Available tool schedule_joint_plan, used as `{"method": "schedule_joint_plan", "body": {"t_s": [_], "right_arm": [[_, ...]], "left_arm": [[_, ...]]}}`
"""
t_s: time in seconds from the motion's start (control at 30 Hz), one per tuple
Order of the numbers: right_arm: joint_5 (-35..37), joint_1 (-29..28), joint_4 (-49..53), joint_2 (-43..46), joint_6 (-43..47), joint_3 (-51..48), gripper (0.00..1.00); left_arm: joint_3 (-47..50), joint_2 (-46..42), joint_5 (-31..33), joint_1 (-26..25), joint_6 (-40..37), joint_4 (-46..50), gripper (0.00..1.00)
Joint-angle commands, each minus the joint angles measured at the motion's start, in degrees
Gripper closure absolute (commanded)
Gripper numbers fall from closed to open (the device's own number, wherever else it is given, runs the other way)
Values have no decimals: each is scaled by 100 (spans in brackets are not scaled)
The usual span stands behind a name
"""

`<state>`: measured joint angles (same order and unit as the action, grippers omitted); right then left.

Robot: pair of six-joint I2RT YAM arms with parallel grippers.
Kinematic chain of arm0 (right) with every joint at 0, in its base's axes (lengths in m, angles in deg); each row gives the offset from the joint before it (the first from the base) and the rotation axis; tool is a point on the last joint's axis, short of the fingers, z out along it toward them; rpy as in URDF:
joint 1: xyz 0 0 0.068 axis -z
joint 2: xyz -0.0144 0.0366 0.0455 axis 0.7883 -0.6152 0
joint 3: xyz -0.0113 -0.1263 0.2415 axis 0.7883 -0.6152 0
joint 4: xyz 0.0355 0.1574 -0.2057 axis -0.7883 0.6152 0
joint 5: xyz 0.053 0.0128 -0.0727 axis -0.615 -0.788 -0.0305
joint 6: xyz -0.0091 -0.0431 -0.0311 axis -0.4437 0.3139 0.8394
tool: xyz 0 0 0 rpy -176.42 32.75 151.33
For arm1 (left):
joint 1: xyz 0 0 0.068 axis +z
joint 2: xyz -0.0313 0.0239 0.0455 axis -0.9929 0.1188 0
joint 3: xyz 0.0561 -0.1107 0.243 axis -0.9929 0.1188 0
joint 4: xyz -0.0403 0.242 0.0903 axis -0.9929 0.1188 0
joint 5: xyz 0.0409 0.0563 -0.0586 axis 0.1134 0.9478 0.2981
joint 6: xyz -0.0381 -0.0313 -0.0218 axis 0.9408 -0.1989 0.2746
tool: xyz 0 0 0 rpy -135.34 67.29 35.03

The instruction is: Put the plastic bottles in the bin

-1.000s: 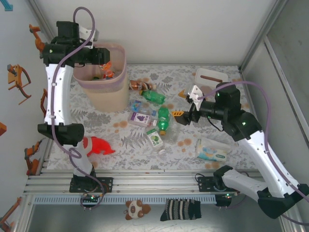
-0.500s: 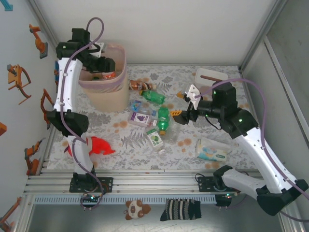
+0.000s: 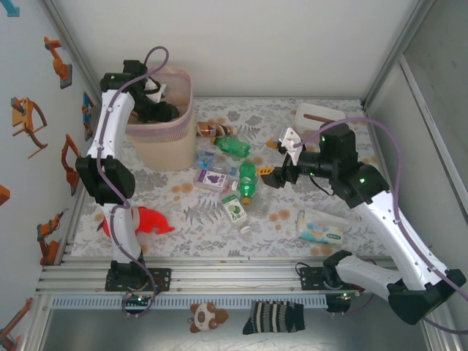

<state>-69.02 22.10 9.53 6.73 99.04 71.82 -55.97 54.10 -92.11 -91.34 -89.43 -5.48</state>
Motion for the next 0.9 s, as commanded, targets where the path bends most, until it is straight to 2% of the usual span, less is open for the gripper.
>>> {"method": "schedule_joint_plan", "body": {"t_s": [0.0,0.27,0.5,0.87], "right_arm": [[-25,-30,-36,-13,-31,8,20],[24,-30,-45,14,-31,-39,20],[428,-30,-20,-39,-285,65,21],[640,-31,-217,-99,-1037,45,21]], "left_arm": [[389,103,-147,-36,-97,86,52],[955,49,-139,-36,-79,-294,50],[982,-563,-17,-36,46,-644,34],[898,-1508,-146,-26,197,-935,24]]}}
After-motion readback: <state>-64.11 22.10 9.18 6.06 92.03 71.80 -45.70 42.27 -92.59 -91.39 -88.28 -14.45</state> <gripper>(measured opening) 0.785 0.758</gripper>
